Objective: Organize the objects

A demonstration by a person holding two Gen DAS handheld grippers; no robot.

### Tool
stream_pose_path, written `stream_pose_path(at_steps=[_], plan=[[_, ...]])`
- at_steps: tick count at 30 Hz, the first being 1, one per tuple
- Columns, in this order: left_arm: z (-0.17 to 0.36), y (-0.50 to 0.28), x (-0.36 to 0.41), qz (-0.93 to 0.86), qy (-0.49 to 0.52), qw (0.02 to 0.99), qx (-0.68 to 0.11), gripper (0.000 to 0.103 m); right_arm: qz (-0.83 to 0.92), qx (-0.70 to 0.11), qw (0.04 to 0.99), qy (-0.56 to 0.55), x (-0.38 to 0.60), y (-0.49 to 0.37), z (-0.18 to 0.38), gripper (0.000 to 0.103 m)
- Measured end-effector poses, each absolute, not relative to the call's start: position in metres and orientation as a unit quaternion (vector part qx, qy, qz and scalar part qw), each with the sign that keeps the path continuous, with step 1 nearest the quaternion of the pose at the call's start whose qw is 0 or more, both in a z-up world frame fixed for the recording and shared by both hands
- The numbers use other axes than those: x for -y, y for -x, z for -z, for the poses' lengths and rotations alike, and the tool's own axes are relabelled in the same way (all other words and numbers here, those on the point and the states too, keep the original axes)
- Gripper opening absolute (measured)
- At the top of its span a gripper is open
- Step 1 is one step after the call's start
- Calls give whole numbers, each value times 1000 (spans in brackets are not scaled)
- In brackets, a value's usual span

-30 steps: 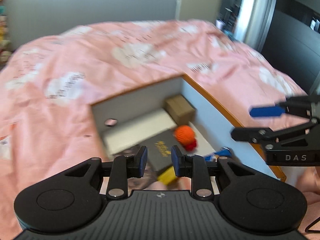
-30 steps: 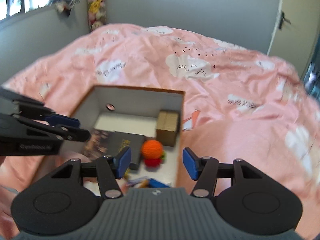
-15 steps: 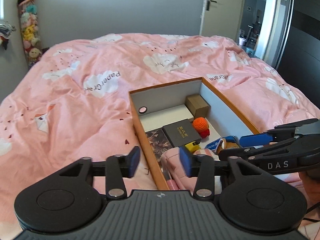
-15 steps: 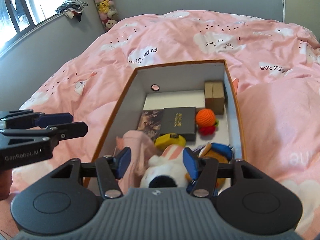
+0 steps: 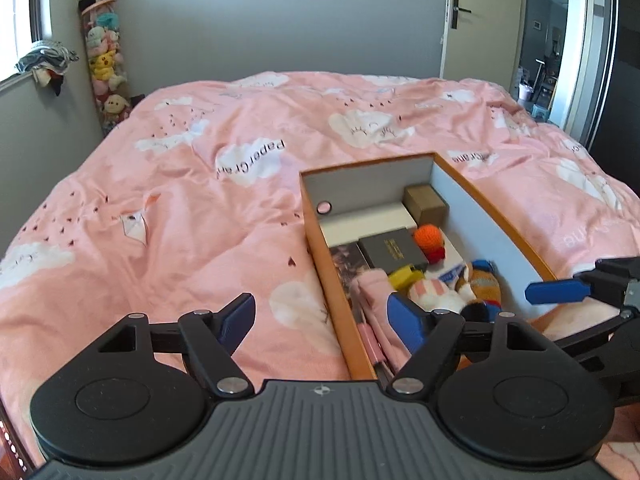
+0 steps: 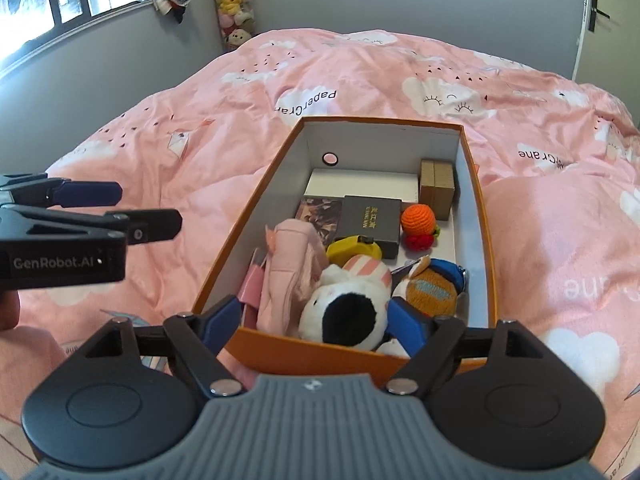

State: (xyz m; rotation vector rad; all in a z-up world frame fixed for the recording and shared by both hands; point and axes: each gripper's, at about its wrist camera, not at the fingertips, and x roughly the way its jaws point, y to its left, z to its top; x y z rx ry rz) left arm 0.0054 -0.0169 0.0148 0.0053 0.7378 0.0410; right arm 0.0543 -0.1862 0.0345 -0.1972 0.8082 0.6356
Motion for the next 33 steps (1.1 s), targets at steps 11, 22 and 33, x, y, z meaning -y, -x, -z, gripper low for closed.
stream_pose_path(at_steps=[11, 22, 33], plan=[[16, -7, 24, -9, -3, 902, -432, 88, -272, -419, 862, 79, 197, -61, -19, 89], [20, -2, 16, -20, 23, 895, -446, 88, -275, -408, 864, 108, 190, -54, -17, 91], [18, -3, 14, -27, 28, 897, -441, 88, -274, -409, 864, 107, 190, -55, -17, 91]])
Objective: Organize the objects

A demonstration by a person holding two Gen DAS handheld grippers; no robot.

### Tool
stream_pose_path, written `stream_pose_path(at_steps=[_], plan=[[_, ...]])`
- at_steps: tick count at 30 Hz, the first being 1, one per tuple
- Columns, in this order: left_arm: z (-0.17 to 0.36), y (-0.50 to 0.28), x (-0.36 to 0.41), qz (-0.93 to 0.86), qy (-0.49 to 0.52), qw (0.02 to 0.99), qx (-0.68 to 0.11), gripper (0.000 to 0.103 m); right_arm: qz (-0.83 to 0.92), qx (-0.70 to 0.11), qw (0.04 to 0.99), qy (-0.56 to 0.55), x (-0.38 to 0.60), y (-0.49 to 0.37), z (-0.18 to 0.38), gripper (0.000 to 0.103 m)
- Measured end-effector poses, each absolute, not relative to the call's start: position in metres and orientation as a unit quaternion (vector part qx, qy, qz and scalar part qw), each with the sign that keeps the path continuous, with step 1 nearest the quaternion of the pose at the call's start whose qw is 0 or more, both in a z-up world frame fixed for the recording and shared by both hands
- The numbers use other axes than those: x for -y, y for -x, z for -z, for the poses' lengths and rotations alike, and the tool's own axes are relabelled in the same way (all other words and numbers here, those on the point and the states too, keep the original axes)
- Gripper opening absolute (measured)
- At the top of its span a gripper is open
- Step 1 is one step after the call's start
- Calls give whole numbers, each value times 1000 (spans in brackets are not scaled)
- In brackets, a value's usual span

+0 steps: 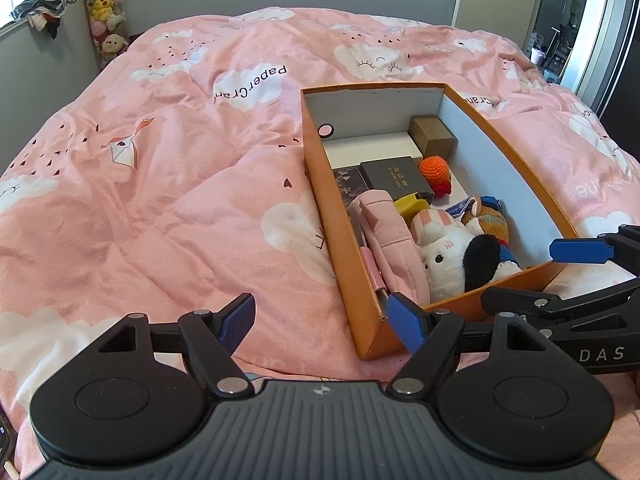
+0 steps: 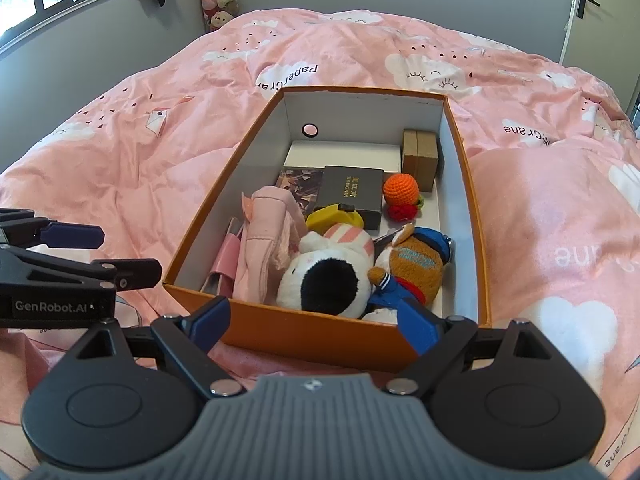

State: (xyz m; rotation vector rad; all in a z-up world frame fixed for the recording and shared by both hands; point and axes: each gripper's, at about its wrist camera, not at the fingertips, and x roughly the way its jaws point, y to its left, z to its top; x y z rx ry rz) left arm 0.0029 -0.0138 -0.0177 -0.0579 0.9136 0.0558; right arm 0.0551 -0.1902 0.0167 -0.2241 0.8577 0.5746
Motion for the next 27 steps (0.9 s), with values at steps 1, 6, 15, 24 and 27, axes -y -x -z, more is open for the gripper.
stream_pose_path(at_steps=[1, 6, 15, 24, 27], plan=[[18, -3, 14, -27, 28, 897, -440, 88, -274, -409, 864, 107, 190, -55, -17, 91], [17, -2, 13, -28, 29, 897, -439, 88, -274, -409, 863, 108, 190, -55, -16, 91], [16, -1, 12, -30, 30, 898, -437, 88, -274, -411, 862, 110, 189, -55, -15, 93], [15, -1, 12, -30, 30, 899, -437, 88, -273, -412, 862, 112, 187, -55, -14, 94], [15, -1, 12, -31, 30, 899, -437, 88, -273, -412, 862, 112, 187, -55, -14, 94]])
